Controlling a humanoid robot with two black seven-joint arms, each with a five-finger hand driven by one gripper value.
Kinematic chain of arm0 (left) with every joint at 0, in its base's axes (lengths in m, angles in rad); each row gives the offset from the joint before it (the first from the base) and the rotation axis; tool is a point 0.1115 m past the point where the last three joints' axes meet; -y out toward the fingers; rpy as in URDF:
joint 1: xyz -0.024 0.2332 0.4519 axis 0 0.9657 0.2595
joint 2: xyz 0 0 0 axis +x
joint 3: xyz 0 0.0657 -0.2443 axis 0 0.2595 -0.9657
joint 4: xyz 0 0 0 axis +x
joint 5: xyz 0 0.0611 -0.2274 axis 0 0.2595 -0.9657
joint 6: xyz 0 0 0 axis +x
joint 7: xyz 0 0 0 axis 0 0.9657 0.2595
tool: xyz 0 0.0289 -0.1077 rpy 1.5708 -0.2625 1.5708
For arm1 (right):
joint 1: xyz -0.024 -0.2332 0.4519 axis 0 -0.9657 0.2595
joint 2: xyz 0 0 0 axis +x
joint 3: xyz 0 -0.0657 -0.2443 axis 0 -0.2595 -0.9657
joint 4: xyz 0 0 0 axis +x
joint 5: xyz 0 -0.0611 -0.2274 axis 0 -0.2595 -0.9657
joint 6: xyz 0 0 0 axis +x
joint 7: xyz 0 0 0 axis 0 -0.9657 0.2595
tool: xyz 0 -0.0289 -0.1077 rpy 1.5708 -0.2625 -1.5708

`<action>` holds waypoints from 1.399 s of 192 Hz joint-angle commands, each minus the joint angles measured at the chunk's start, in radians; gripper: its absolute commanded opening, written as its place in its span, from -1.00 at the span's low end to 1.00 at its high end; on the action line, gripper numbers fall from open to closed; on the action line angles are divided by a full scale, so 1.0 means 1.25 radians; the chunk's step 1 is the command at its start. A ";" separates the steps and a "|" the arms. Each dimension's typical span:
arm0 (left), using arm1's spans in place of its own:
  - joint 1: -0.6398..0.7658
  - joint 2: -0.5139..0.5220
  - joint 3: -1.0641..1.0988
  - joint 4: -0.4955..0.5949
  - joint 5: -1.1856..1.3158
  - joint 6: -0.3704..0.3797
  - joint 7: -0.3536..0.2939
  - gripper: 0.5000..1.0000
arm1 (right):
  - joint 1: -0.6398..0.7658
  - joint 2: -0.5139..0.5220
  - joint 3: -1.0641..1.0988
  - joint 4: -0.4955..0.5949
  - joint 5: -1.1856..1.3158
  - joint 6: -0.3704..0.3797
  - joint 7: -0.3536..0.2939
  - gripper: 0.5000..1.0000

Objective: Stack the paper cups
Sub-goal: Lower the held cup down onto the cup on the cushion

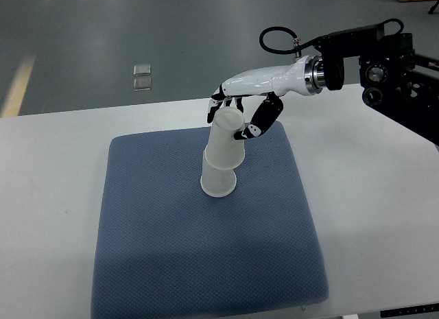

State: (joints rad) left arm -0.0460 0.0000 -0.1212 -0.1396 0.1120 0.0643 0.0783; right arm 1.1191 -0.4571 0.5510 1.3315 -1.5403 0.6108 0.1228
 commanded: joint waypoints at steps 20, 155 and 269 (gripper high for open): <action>0.000 0.000 0.000 0.000 0.000 0.000 0.000 1.00 | 0.013 -0.001 0.001 0.000 0.000 0.000 0.000 -0.91; 0.000 0.000 0.000 0.000 0.000 0.000 0.000 1.00 | 0.004 0.042 0.000 0.000 0.003 0.000 -0.020 -0.91; 0.000 0.000 0.000 0.000 0.000 0.000 0.000 1.00 | -0.051 0.070 -0.001 -0.018 -0.044 -0.006 -0.020 -0.73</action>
State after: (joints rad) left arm -0.0460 0.0000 -0.1212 -0.1396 0.1120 0.0643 0.0782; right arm 1.0725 -0.3774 0.5481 1.3147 -1.5820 0.6062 0.0975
